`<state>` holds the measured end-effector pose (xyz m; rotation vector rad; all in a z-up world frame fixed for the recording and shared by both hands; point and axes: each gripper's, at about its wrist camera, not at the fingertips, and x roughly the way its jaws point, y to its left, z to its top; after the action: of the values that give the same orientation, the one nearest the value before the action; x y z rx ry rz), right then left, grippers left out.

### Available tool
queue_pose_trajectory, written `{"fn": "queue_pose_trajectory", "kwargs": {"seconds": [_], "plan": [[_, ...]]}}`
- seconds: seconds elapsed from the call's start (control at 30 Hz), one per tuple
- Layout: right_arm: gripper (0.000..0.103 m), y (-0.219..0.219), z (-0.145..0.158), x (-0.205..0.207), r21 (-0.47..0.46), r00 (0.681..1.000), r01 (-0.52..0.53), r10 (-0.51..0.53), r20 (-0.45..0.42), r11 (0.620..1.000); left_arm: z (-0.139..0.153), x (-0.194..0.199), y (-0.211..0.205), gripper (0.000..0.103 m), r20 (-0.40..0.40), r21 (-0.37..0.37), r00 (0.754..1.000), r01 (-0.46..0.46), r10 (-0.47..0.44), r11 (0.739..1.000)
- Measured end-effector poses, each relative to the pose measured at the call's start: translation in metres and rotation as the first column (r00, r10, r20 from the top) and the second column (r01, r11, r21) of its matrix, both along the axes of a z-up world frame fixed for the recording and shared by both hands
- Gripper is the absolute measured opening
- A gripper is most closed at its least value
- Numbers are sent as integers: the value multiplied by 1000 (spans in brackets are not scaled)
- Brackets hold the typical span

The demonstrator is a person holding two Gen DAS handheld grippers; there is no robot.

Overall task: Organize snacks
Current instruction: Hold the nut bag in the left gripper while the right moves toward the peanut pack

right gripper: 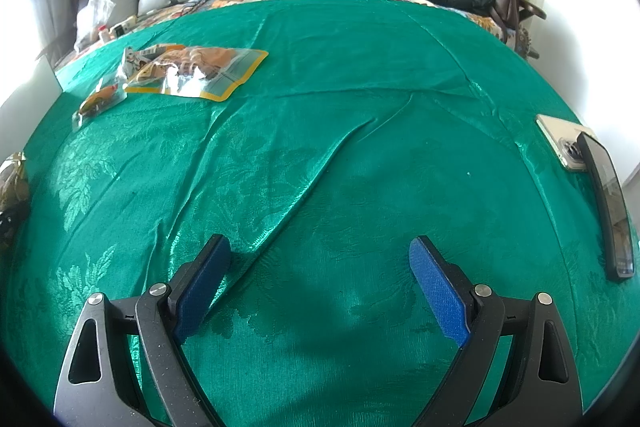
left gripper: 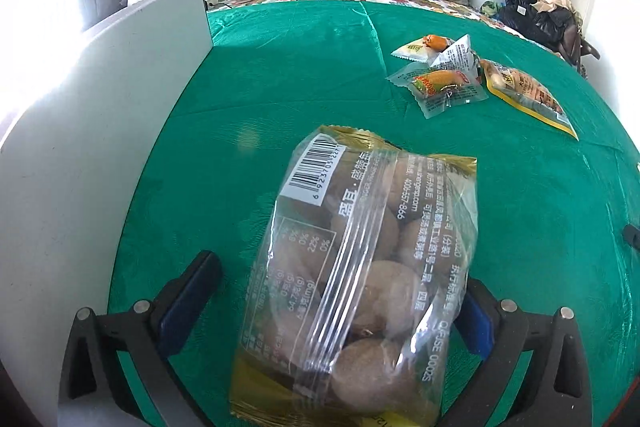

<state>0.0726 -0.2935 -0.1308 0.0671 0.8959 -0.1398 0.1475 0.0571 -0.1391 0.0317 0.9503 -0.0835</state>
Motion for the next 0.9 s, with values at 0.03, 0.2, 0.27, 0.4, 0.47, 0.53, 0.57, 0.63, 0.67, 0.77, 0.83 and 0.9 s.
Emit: {"fn": "queue_pose_trajectory", "kwargs": {"seconds": [0.03,0.2,0.27,0.4,0.47,0.53,0.57,0.63,0.67,0.77,0.83,0.9], "plan": [[93,0,0,0,0,1000,1,-1,0,1000,0,0,0,103,0,-1,1000,0,0,1000],[93,-1,0,-1,-2,1000,2,-2,1,1000,2,1,-1,103,0,0,1000,0,0,1000],[93,-1,0,-1,-2,1000,2,-2,1,1000,1,2,-1,103,0,0,1000,-1,1,1000],[93,-1,0,-1,-2,1000,2,-2,1,1000,1,2,-1,103,0,0,1000,0,0,1000],[93,0,0,-1,-1,1000,2,-2,1,1000,1,2,-1,103,0,0,1000,0,0,1000],[93,0,0,-1,-1,1000,2,-2,1,1000,1,2,-1,103,0,0,1000,-1,1,1000],[93,-1,0,-1,-1,1000,2,-2,1,1000,1,2,-1,103,0,0,1000,-1,1,1000],[93,-1,0,-1,-2,1000,2,-2,2,1000,1,2,-1,103,0,0,1000,-1,1,1000],[93,-1,0,-1,-2,1000,2,-2,2,1000,1,2,-1,103,0,0,1000,-1,1,1000],[93,-1,0,-1,-2,1000,2,-2,2,1000,1,2,-1,103,0,0,1000,-1,1,1000],[93,-1,0,-1,-2,1000,2,-2,2,1000,1,2,-1,103,0,0,1000,-1,1,1000],[93,-1,0,-1,-2,1000,2,-2,2,1000,1,1,-1,103,0,0,1000,-1,1,1000]]}}
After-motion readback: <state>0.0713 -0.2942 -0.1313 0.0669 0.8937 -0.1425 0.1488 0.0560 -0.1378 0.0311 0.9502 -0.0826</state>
